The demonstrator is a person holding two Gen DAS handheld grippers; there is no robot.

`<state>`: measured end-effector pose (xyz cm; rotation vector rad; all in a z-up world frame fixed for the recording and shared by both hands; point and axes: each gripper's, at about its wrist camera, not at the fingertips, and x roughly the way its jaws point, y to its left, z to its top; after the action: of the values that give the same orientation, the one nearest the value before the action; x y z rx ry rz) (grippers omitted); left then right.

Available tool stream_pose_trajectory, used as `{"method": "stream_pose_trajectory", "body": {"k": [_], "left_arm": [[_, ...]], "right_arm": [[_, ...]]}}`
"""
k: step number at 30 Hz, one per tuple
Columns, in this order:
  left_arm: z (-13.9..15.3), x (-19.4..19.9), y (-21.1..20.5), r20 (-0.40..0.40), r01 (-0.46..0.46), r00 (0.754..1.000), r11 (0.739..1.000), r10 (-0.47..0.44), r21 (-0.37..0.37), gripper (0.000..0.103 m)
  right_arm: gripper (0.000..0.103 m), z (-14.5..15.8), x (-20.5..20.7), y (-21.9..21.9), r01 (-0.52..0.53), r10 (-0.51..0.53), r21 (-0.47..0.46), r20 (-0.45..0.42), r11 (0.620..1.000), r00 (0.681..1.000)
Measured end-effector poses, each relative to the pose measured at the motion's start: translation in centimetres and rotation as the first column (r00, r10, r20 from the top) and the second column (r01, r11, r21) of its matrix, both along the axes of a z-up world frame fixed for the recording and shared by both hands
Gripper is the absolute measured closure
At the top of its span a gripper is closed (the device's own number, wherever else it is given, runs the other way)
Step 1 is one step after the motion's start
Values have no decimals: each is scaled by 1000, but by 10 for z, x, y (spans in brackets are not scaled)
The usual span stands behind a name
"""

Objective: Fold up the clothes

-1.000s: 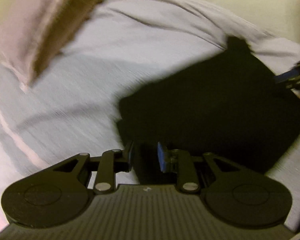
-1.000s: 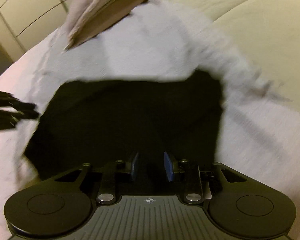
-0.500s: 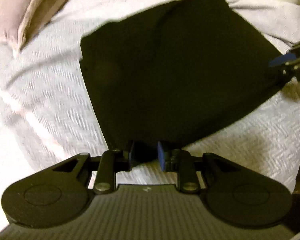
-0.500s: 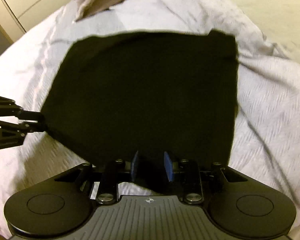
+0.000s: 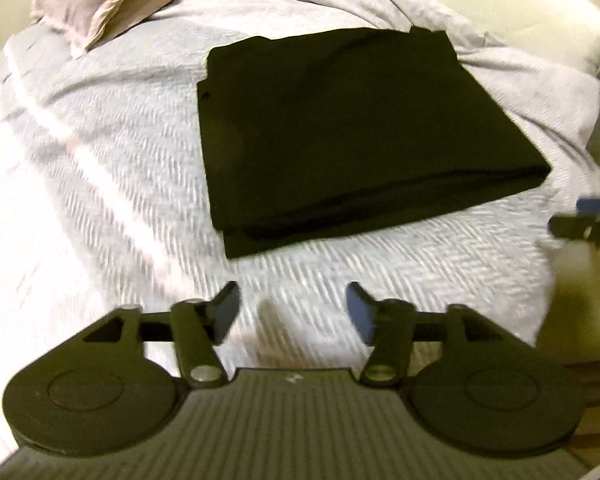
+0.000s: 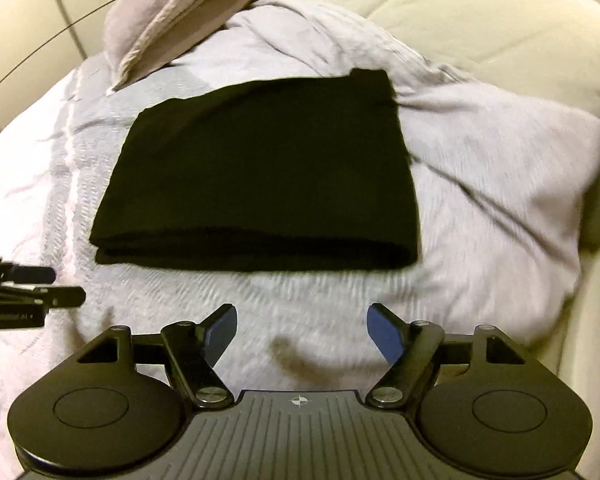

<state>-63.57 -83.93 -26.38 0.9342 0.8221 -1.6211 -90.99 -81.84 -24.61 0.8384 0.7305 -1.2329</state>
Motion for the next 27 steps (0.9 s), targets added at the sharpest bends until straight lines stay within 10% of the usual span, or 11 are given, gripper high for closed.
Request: {"method": "stream_pose_trajectory", "body": {"k": [6, 27], "left_arm": [[31, 4, 43, -50, -25, 998, 999, 24, -19, 1], [103, -13, 109, -39, -56, 998, 990, 51, -132, 2]], "right_arm": [[27, 33, 28, 43, 55, -55, -5, -43, 998, 998], [25, 107, 47, 88, 18, -21, -60, -49, 998, 999]]}}
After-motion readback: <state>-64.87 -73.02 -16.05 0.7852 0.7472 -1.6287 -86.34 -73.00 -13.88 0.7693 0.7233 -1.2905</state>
